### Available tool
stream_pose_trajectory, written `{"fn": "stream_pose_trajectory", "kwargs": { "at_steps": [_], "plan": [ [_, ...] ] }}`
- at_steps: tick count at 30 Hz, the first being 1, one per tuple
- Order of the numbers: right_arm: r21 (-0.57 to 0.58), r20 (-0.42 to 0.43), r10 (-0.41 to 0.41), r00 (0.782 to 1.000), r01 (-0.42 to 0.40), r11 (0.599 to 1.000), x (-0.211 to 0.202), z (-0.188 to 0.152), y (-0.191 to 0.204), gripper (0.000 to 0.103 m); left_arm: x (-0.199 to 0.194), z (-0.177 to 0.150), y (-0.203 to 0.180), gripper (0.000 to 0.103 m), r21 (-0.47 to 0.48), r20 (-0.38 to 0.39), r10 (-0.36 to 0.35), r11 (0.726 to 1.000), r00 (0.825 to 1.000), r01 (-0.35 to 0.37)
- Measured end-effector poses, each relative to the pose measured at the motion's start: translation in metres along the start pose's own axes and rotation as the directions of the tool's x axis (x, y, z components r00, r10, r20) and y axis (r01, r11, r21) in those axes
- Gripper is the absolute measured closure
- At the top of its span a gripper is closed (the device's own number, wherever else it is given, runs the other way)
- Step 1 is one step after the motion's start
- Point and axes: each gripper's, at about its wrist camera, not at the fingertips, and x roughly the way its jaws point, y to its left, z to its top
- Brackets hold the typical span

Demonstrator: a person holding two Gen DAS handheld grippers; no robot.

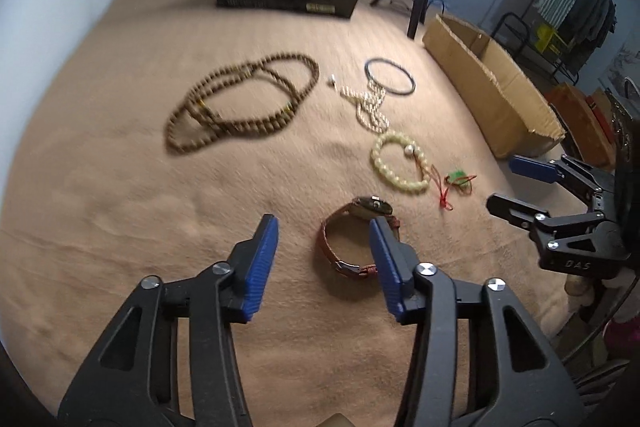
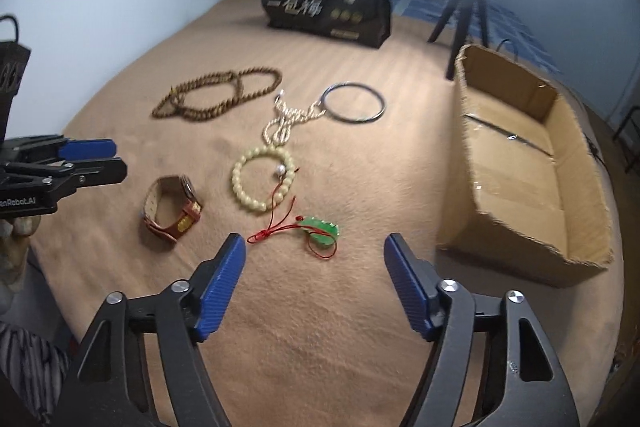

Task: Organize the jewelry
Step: 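Grasp the brown leather watch with the left tool while the right tool grasps the green jade pendant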

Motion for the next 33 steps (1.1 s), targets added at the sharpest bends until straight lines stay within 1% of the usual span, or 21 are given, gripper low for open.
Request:
{"fn": "stream_pose_trajectory", "kwargs": {
  "at_steps": [2, 3, 5, 7, 9, 11, 13, 14, 19, 22, 24, 26, 27, 28, 29, 33],
  "plan": [
    [-0.02, -0.022, 0.002, 1.0, -0.003, 1.0, 0.01, 0.0, 0.003, 0.04, 0.007, 0.0, 0.001, 0.063, -0.006, -0.023, -0.018, 1.0, 1.0, 0.018],
    [-0.022, -0.032, 0.008, 0.999, -0.009, 1.0, 0.014, 0.0, 0.003, 0.041, 0.01, -0.001, 0.001, 0.065, -0.008, -0.035, -0.029, 1.0, 0.999, 0.028],
    [-0.021, -0.047, 0.02, 0.999, -0.021, 1.0, 0.022, 0.0, 0.002, 0.045, 0.017, -0.001, 0.002, 0.066, -0.006, -0.051, -0.039, 0.999, 0.998, 0.039],
    [-0.021, -0.058, 0.024, 0.998, -0.026, 0.999, 0.029, 0.001, 0.001, 0.048, 0.021, -0.002, 0.001, 0.067, -0.007, -0.063, -0.051, 0.999, 0.997, 0.05],
    [-0.023, -0.065, 0.021, 0.998, -0.023, 0.999, 0.034, 0.002, -0.001, 0.053, 0.026, -0.001, 0.002, 0.072, -0.01, -0.076, -0.061, 0.998, 0.995, 0.061],
    [-0.018, -0.07, 0.02, 0.997, -0.022, 1.0, 0.04, 0.003, -0.004, 0.057, 0.03, -0.001, 0.004, 0.072, -0.017, -0.084, -0.071, 0.997, 0.994, 0.07],
    [-0.014, -0.077, 0.023, 0.997, -0.024, 1.0, 0.045, 0.004, -0.006, 0.061, 0.033, -0.001, 0.005, 0.075, -0.018, -0.091, -0.076, 0.997, 0.993, 0.074],
    [-0.013, -0.082, 0.025, 0.996, -0.026, 1.0, 0.048, 0.005, -0.007, 0.063, 0.035, -0.001, 0.006, 0.077, -0.017, -0.095, -0.076, 0.997, 0.993, 0.075],
    [-0.016, -0.083, 0.026, 0.996, -0.027, 0.999, 0.055, 0.008, -0.008, 0.063, 0.045, -0.001, 0.008, 0.079, -0.028, -0.118, -0.087, 0.996, 0.989, 0.084],
    [-0.028, -0.079, 0.019, 0.997, -0.022, 0.999, 0.057, 0.01, -0.006, 0.063, 0.048, 0.0, 0.009, 0.08, -0.034, -0.119, -0.09, 0.996, 0.989, 0.086],
    [-0.037, -0.078, 0.015, 0.997, -0.018, 0.999, 0.059, 0.011, -0.005, 0.068, 0.049, -0.001, 0.01, 0.086, -0.035, -0.116, -0.088, 0.996, 0.989, 0.084],
    [-0.039, -0.077, 0.017, 0.997, -0.02, 0.999, 0.06, 0.012, -0.004, 0.078, 0.049, -0.001, 0.013, 0.089, -0.043, -0.115, -0.086, 0.996, 0.99, 0.081],
    [-0.039, -0.077, 0.018, 0.997, -0.021, 0.999, 0.06, 0.012, -0.003, 0.08, 0.049, 0.0, 0.013, 0.091, -0.048, -0.114, -0.087, 0.996, 0.99, 0.082],
    [-0.041, -0.077, 0.023, 0.997, -0.027, 0.999, 0.06, 0.012, -0.002, 0.086, 0.049, 0.0, 0.014, 0.092, -0.052, -0.113, -0.088, 0.995, 0.99, 0.082],
    [-0.044, -0.076, 0.027, 0.997, -0.03, 0.999, 0.059, 0.012, -0.001, 0.088, 0.048, 0.001, 0.015, 0.093, -0.055, -0.11, -0.087, 0.995, 0.99, 0.081],
    [-0.048, -0.071, 0.021, 0.997, -0.024, 0.999, 0.058, 0.011, 0.001, 0.088, 0.046, 0.0, 0.014, 0.094, -0.059, -0.099, -0.08, 0.995, 0.992, 0.075]
  ]
}}
